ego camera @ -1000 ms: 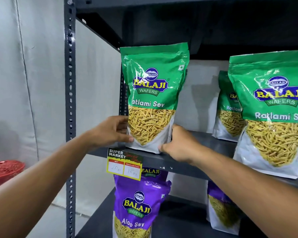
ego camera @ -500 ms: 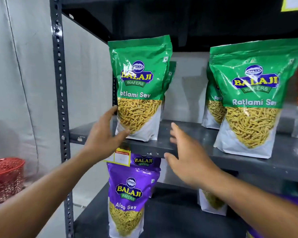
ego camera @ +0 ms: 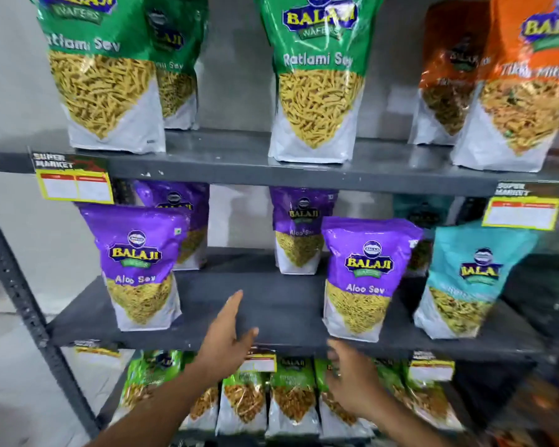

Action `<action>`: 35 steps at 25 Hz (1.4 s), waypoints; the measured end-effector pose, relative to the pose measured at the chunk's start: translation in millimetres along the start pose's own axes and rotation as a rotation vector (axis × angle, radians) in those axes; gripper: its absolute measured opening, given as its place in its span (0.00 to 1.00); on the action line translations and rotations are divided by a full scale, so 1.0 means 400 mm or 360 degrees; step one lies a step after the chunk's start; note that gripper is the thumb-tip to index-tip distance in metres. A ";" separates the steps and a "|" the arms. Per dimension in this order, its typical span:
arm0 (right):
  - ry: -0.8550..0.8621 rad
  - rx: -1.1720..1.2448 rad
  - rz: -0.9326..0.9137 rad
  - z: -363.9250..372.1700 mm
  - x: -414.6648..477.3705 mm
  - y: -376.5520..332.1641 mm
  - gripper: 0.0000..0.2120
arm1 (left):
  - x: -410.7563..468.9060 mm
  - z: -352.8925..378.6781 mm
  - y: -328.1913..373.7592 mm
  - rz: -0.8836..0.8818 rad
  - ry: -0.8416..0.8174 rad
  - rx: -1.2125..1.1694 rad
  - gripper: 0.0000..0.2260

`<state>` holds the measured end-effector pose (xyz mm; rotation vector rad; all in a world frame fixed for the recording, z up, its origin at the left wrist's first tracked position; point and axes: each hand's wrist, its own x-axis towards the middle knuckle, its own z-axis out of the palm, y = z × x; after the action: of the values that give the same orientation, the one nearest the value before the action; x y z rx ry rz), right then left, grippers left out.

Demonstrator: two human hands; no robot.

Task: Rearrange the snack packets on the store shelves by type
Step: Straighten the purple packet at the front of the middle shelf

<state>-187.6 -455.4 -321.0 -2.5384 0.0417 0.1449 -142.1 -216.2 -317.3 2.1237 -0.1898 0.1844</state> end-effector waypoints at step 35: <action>-0.0032 0.0920 -0.0033 -0.007 0.271 0.079 0.31 | 0.212 0.218 -0.070 -0.0220 -0.0371 -0.0700 0.30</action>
<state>-81.5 -482.6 -348.7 -1.9599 0.0423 0.1283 -48.7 -280.6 -368.9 1.7068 -0.1986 -0.1750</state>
